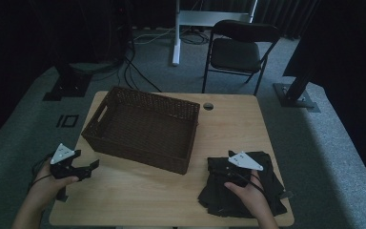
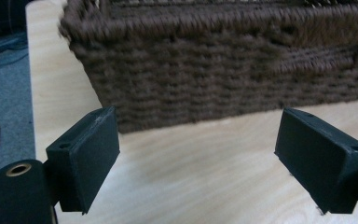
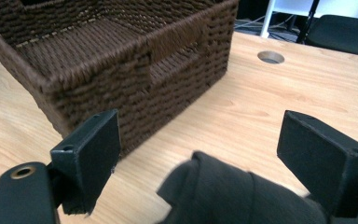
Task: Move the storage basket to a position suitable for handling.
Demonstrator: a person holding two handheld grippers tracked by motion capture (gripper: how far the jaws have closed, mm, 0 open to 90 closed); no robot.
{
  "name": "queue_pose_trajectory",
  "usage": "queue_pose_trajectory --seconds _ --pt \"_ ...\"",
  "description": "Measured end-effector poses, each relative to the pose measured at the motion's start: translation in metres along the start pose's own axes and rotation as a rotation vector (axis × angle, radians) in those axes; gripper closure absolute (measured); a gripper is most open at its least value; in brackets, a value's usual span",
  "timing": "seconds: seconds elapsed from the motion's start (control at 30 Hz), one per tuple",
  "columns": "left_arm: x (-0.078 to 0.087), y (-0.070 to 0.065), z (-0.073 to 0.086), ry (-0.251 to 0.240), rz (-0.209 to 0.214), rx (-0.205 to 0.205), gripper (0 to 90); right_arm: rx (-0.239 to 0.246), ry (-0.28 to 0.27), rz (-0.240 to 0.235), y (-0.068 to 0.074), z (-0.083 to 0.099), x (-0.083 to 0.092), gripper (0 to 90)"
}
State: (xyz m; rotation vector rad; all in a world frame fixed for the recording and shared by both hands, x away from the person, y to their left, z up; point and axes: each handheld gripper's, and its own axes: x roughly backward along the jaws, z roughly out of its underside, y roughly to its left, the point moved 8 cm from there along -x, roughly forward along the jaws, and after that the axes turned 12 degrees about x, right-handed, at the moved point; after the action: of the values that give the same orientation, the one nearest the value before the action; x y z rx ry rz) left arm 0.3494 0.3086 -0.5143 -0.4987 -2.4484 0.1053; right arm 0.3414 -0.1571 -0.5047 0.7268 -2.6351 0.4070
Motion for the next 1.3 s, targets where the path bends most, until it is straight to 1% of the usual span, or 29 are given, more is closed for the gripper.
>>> queue_pose_trajectory --seconds 0.03,0.07,0.1,0.13,0.17,0.2,0.23,0.27,0.3,0.33,0.4,0.5,0.6,0.63,0.67,0.7,0.73,0.83,0.9,0.93,0.97,1.0,1.03,1.07,1.1,1.13,1.17,1.23,1.3 --pt "-0.001 0.0 -0.004 -0.008 0.001 0.003 14.6 -0.002 -0.003 -0.002 0.001 -0.002 -0.002 12.9" --pt "-0.001 0.0 -0.004 -0.008 0.001 0.003 14.6 -0.002 -0.006 -0.005 0.003 -0.004 -0.003 12.9" --pt "-0.002 0.001 -0.009 -0.02 0.001 0.007 14.6 -0.002 -0.006 -0.005 0.003 -0.004 -0.003 12.9" --pt "-0.002 0.0 -0.016 -0.029 0.001 0.014 14.6 -0.003 -0.011 -0.009 0.006 -0.008 -0.007 12.9" --pt "-0.001 0.0 -0.02 -0.037 0.004 0.011 14.6 -0.003 -0.012 -0.011 0.007 -0.009 -0.008 12.9" --pt "-0.001 0.0 -0.02 -0.037 0.004 0.011 14.6 -0.003 -0.012 -0.011 0.007 -0.009 -0.008 12.9" --pt "0.001 -0.001 -0.031 -0.073 0.011 0.029 14.6 -0.008 -0.018 -0.017 0.009 -0.013 -0.012 12.9" --pt "0.001 -0.002 -0.036 -0.085 0.017 0.03 14.7 -0.01 -0.02 -0.015 0.009 -0.015 -0.014 12.9" --pt "0.001 -0.002 -0.036 -0.085 0.017 0.03 14.7 -0.012 -0.023 -0.016 0.01 -0.016 -0.015 12.9" --pt "0.001 -0.001 -0.044 -0.093 0.018 0.03 14.7 -0.015 -0.025 -0.018 0.011 -0.018 -0.017 12.9" --pt "-0.001 0.0 -0.05 -0.101 0.019 0.019 14.7 -0.018 -0.029 -0.019 0.013 -0.021 -0.02 12.9" --pt "-0.006 0.002 -0.054 -0.092 0.023 0.018 14.7 -0.016 -0.035 -0.013 0.016 -0.025 -0.023 12.9" --pt "-0.01 0.004 -0.056 -0.091 0.028 0.018 14.7 -0.014 -0.043 -0.018 0.019 -0.03 -0.024 12.9" --pt "-0.016 0.008 -0.057 -0.078 0.017 0.02 14.7 -0.012 -0.047 -0.018 0.02 -0.033 -0.025 12.9" --pt "-0.016 0.008 -0.057 -0.078 0.017 0.02 14.7 -0.012 -0.047 -0.018 0.02 -0.033 -0.025 12.9" --pt "-0.022 0.014 -0.059 -0.069 -0.004 0.024 14.7 -0.007 -0.057 -0.021 0.023 -0.039 -0.026 12.9" --pt "-0.024 0.016 -0.059 -0.059 -0.009 0.023 14.8 -0.002 -0.058 -0.023 0.024 -0.041 -0.026 12.9" --pt "-0.03 0.022 -0.062 -0.059 -0.005 0.052 14.7 0.008 -0.06 -0.025 0.027 -0.046 -0.03 12.9" --pt "-0.032 0.024 -0.062 -0.057 -0.007 0.058 14.8 0.0 -0.065 -0.029 0.029 -0.049 -0.033 12.9" --pt "-0.035 0.031 -0.065 -0.072 -0.029 0.076 15.1 -0.002 -0.064 -0.029 0.029 -0.049 -0.035 12.9" --pt "-0.035 0.031 -0.065 -0.072 -0.029 0.076 15.4 -0.006 -0.064 -0.026 0.029 -0.05 -0.038 12.9" --pt "-0.037 0.034 -0.065 -0.07 -0.035 0.083 15.4 -0.006 -0.064 -0.026 0.029 -0.05 -0.038 12.9" --pt "-0.041 0.04 -0.065 -0.063 -0.045 0.099 15.5 -0.016 -0.056 -0.021 0.03 -0.049 -0.043 12.9" --pt "-0.043 0.043 -0.065 -0.06 -0.061 0.087 15.5 -0.017 -0.052 -0.019 0.03 -0.048 -0.046 12.9" --pt "-0.043 0.043 -0.065 -0.06 -0.061 0.087 15.5 -0.019 -0.045 -0.019 0.03 -0.047 -0.049 12.9" --pt "-0.044 0.047 -0.066 -0.06 -0.07 0.081 15.4 -0.019 -0.037 -0.015 0.031 -0.046 -0.051 12.9" --pt "-0.045 0.049 -0.066 -0.062 -0.072 0.093 15.4 -0.019 -0.035 -0.013 0.031 -0.046 -0.053 12.9" --pt "-0.051 0.051 -0.068 -0.06 -0.056 0.105 15.5 -0.022 -0.027 -0.013 0.032 -0.045 -0.058 12.9" --pt "-0.055 0.05 -0.067 -0.045 -0.045 0.098 16.3 -0.025 -0.023 -0.017 0.034 -0.045 -0.062 13.3"
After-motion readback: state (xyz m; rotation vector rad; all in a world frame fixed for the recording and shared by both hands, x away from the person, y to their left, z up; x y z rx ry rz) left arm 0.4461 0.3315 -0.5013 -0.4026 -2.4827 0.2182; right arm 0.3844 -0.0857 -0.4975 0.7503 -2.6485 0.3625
